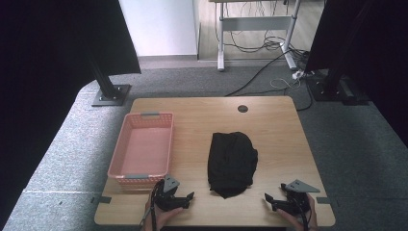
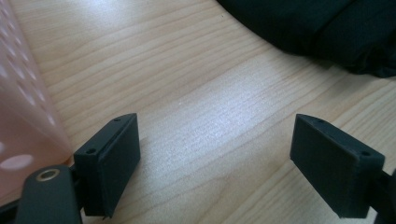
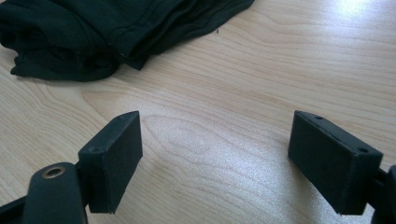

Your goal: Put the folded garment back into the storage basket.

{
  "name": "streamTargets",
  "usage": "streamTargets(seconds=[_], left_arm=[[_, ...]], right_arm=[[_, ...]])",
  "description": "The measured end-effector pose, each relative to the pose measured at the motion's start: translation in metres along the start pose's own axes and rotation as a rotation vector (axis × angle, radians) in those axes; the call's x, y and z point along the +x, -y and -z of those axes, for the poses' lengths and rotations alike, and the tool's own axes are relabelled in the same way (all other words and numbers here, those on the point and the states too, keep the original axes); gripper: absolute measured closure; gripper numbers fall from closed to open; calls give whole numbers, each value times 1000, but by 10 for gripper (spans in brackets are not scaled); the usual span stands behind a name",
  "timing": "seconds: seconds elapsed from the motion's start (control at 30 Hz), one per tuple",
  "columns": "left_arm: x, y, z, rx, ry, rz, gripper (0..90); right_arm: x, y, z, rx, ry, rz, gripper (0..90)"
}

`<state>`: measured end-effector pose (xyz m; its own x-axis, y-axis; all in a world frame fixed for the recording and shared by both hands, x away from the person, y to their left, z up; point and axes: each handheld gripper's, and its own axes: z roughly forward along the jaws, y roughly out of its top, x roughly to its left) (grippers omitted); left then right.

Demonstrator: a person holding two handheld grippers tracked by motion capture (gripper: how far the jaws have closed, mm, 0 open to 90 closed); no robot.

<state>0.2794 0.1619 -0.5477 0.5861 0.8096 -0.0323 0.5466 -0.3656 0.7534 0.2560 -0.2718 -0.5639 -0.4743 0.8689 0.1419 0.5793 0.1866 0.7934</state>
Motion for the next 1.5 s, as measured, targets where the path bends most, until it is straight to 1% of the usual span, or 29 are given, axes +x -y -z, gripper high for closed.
streamTargets(seconds=[0.27,0.5,0.7,0.8,0.93,1.03,1.23,1.33,1.5], left_arm=[[2,1,0,4,-2,13,156],[2,1,0,6,-4,14,156],[-2,1,2,-1,-7,34,157],[-7,-3,3,-11,-8,33,160],[-16,-8,5,-27,5,33,160],[-22,-12,7,-39,-3,21,159],[-21,-25,10,-58,-19,44,159],[-19,-29,9,-72,2,73,160],[-24,-36,4,-74,9,67,158]], right_arm=[[3,-1,-2,11,27,18,180],[3,-1,-1,4,27,4,179],[4,0,-1,8,27,22,179],[3,-1,-1,12,22,24,180],[3,-1,-1,11,22,23,180],[5,0,-2,10,31,29,180],[6,0,-2,12,39,37,179],[6,0,-2,12,37,39,180],[7,0,-2,15,41,44,180]])
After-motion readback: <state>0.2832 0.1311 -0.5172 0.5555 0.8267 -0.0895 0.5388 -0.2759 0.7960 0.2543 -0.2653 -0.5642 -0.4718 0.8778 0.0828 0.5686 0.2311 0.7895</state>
